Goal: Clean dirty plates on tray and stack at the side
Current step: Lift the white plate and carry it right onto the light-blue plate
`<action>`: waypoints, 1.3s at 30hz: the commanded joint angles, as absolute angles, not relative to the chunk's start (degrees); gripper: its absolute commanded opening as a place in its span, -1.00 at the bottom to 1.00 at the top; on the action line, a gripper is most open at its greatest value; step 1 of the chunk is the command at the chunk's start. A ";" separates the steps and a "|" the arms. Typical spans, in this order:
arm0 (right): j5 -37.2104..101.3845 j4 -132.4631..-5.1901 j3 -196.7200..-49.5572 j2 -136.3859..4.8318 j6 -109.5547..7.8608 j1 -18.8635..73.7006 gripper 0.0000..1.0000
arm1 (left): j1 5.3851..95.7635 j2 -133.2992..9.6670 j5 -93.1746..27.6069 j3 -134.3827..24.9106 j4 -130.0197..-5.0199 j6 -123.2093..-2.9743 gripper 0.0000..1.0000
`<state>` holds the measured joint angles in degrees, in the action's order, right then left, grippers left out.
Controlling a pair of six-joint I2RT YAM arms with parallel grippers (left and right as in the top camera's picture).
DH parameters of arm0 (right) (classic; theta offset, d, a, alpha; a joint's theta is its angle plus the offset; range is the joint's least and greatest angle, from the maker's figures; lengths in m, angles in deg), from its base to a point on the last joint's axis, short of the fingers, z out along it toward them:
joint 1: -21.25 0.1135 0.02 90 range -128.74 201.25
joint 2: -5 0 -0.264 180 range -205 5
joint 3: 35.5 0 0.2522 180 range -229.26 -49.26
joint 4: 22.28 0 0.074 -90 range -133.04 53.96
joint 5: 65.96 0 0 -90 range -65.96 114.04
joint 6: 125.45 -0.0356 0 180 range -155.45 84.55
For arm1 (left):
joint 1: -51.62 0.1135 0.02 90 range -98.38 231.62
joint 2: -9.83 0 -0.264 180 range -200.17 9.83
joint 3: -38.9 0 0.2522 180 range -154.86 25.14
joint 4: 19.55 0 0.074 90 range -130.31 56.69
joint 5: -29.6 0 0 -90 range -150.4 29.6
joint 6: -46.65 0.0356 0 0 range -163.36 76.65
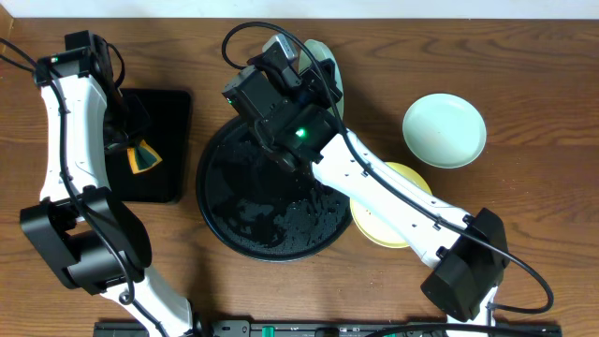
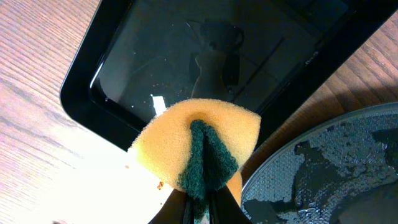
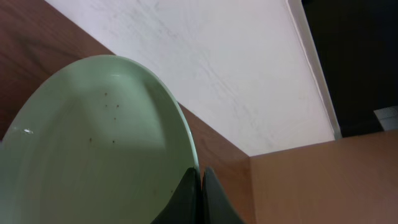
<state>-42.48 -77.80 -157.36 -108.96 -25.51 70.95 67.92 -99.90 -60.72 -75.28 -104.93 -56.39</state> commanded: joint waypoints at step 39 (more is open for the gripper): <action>-11.00 -98.30 -142.21 -109.04 -63.74 36.30 -0.97 | 67.94 -99.57 -60.61 -76.35 -105.93 -55.85 -0.85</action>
